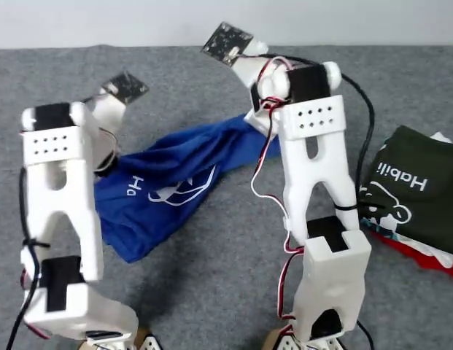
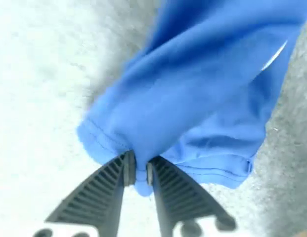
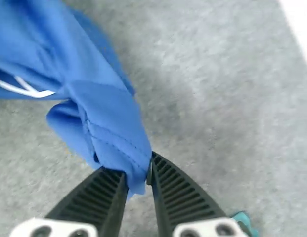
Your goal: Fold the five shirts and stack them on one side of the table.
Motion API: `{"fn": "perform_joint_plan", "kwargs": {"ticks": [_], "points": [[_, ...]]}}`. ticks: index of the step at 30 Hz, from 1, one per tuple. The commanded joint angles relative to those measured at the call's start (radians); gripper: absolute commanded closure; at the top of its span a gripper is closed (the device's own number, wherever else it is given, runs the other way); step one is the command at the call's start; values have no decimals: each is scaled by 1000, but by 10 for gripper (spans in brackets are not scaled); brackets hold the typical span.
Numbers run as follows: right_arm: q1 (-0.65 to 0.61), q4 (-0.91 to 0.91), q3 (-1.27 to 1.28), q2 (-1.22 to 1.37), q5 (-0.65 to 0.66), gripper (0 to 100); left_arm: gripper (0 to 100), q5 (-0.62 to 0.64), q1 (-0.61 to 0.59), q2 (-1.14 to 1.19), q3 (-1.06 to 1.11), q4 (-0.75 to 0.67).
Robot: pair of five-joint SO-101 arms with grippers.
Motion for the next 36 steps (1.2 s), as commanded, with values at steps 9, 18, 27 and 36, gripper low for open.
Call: {"fn": "perform_joint_plan", "kwargs": {"ticks": [9, 18, 27, 36], "points": [[90, 22, -414, -70, 5, 989, 994, 215, -11, -114, -449, 23], [90, 21, -677, -70, 11, 989, 994, 296, -5, -115, -802, 25], [110, -211, -703, -120, 49, 989, 994, 288, -5, -112, -946, -92], [111, -427, -703, -127, 324, 989, 994, 288, -3, -101, -906, -230]]}}
